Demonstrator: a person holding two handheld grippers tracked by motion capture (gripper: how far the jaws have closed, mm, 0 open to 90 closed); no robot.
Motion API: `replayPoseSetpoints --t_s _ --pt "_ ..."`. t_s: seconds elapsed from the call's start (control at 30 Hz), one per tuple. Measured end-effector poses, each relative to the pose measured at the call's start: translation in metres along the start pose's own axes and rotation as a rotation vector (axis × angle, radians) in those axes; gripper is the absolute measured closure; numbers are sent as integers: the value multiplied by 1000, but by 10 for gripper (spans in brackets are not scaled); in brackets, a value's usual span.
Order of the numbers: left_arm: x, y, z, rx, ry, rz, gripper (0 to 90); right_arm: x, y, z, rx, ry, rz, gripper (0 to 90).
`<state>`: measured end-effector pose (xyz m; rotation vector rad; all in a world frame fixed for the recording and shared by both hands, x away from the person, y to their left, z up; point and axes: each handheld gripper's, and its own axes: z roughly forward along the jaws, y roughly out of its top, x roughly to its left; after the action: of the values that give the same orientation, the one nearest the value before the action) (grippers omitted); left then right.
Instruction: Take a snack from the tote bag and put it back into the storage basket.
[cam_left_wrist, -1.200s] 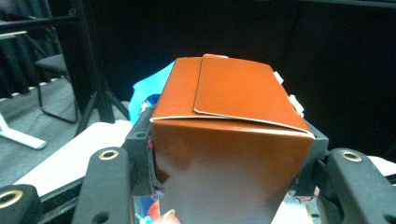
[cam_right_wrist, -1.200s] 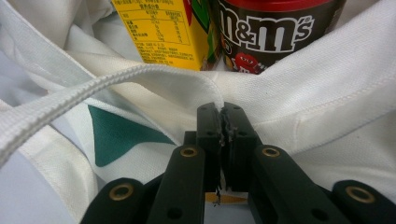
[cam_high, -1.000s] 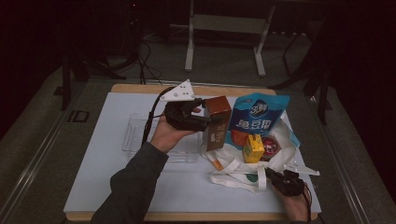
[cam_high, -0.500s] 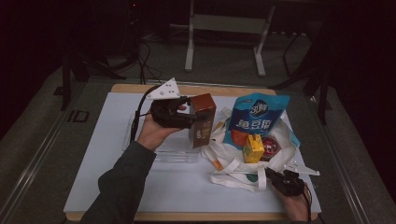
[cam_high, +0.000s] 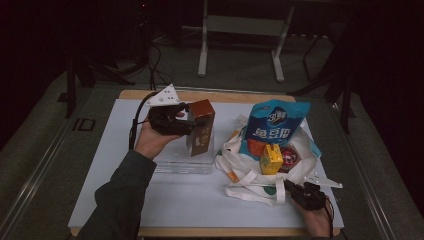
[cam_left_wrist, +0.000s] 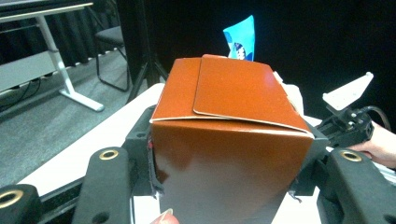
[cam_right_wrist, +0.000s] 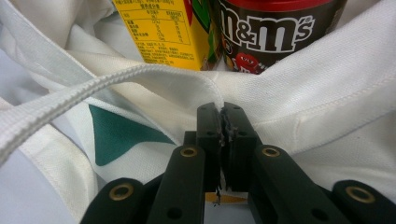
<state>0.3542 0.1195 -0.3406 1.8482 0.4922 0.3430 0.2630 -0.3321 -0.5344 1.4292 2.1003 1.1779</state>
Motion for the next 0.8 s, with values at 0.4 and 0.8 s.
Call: replayPoseSetpoints --t_s 0.4,0.8 --pt "11 -8 -16 44 42 21 427 0 0 0 0 0 0 867" --pt "23 -16 -31 94 76 18 427 0 0 0 0 2 4 867"
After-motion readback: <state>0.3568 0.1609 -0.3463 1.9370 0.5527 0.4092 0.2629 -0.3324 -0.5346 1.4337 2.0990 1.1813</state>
